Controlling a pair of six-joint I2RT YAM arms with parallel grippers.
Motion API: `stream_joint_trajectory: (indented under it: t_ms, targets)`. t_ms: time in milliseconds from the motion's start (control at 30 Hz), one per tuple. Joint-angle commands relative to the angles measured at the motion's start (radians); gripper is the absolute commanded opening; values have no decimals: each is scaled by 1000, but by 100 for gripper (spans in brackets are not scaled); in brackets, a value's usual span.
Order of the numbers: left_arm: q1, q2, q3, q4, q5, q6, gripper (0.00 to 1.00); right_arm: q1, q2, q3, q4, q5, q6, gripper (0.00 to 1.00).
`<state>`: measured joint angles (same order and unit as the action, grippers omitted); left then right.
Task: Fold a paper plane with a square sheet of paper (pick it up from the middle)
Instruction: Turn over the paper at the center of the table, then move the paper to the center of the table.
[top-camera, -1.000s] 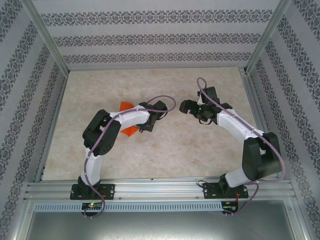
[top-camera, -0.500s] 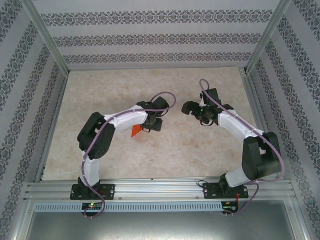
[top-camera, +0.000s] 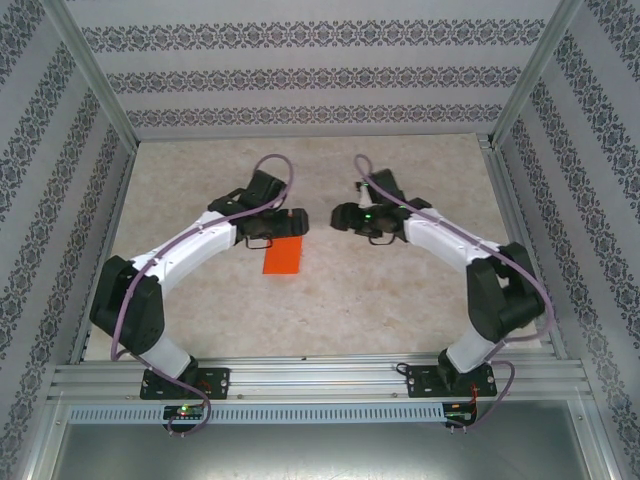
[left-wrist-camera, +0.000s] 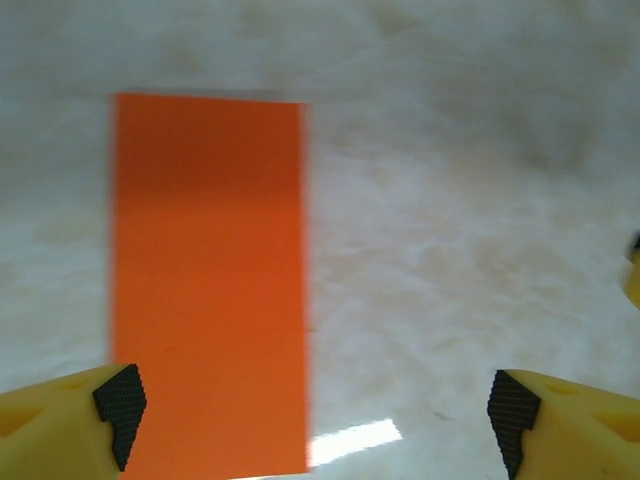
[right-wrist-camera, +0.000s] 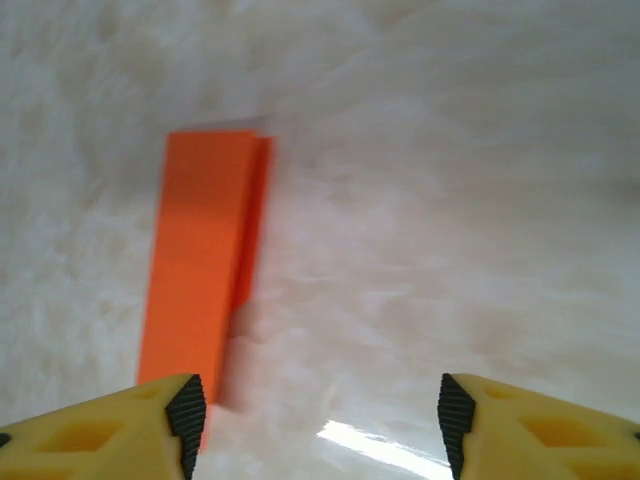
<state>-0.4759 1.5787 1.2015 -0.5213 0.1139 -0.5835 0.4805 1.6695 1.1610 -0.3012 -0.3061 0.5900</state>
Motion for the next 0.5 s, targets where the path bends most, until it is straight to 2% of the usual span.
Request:
stream_joint_trajectory:
  t_ms: [0,167,467]
  targets:
    - [72,-72,-88,25,-37,-82,96,109,108,104,8,-25,-5,53]
    - [182,-160,-198,24,-51,-136,100,231,285,266,-3,-48,13,36]
    - [246,-213,-281,14,-50,-190,100,316,512,492,-119,-63,-20,31]
